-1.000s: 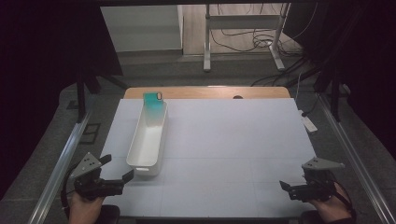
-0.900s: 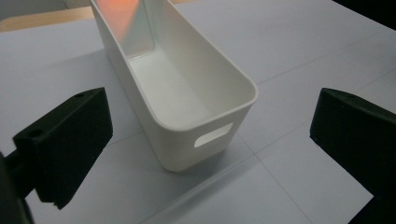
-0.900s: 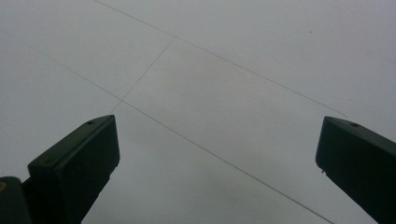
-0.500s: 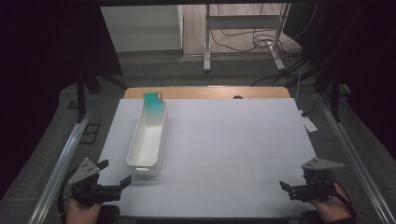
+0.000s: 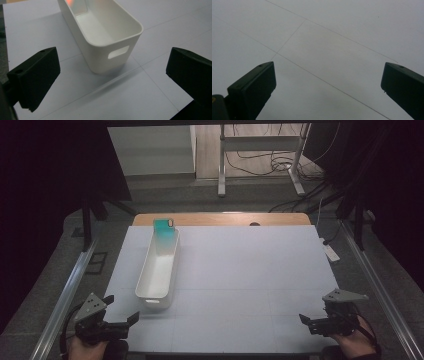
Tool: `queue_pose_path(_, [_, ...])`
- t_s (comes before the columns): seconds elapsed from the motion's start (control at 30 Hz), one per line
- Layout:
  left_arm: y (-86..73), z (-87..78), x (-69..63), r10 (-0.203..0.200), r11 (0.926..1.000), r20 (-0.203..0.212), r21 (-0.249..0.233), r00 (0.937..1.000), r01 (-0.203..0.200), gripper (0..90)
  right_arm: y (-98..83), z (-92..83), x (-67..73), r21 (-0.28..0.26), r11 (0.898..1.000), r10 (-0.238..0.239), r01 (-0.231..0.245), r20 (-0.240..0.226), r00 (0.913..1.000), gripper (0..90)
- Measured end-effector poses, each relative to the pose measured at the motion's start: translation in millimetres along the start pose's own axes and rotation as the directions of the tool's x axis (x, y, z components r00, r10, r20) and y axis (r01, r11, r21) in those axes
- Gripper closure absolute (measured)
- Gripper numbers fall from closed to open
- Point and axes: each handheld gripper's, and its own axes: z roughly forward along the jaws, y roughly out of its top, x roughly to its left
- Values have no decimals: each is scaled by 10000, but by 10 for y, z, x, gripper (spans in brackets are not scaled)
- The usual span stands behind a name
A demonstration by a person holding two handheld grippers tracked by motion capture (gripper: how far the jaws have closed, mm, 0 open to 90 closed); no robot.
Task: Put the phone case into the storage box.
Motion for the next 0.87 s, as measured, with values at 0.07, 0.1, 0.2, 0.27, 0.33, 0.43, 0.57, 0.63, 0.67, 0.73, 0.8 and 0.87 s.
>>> queue_pose_path(0.07, [-6,6,-3,24,10000,-12,48,10000,-24,0,0,0,0,2,10000,-4,4,0,10000,0])
queue_pose_path(0.1, [-10,9,-6,21,9999,-12,107,10000,-21,0,0,0,0,2,10000,-4,4,0,10000,0])
queue_pose_path(0.2, [-21,24,-9,47,9998,-31,212,10000,-46,0,0,0,3,8,10000,-21,21,1,10000,0])
queue_pose_path(0.27, [-27,35,-11,75,9995,-41,295,10000,-73,0,0,0,3,5,10000,-20,20,0,10000,0])
queue_pose_path(0.33, [-28,49,-17,125,9991,-74,396,9999,-122,0,0,1,4,-4,10000,-21,21,-2,10000,0])
queue_pose_path(0.43, [-26,60,-21,162,9987,-112,482,9998,-156,0,1,0,5,21,10000,-36,36,2,10000,0])
queue_pose_path(0.57, [-19,87,-29,204,9972,-179,725,9996,-191,2,1,1,7,25,10000,-47,47,-14,10000,0])
queue_pose_path(0.63, [-14,104,-31,250,9958,-167,887,9995,-234,5,2,1,7,25,10000,-53,53,-18,10000,0])
queue_pose_path(0.67, [-12,110,-34,267,9954,-169,928,9995,-250,7,2,1,7,28,10000,-55,55,-13,10000,0])
queue_pose_path(0.73, [-10,115,-33,278,9947,-136,991,9995,-264,8,2,2,8,32,10000,-55,55,-15,10000,0])
queue_pose_path(0.8, [-7,116,-32,260,9950,-115,970,9996,-247,9,1,4,7,48,10000,-66,66,-14,10000,0])
queue_pose_path(0.87, [-4,118,-32,259,9949,-100,975,9996,-248,8,0,6,6,60,10000,-65,65,0,10000,0])
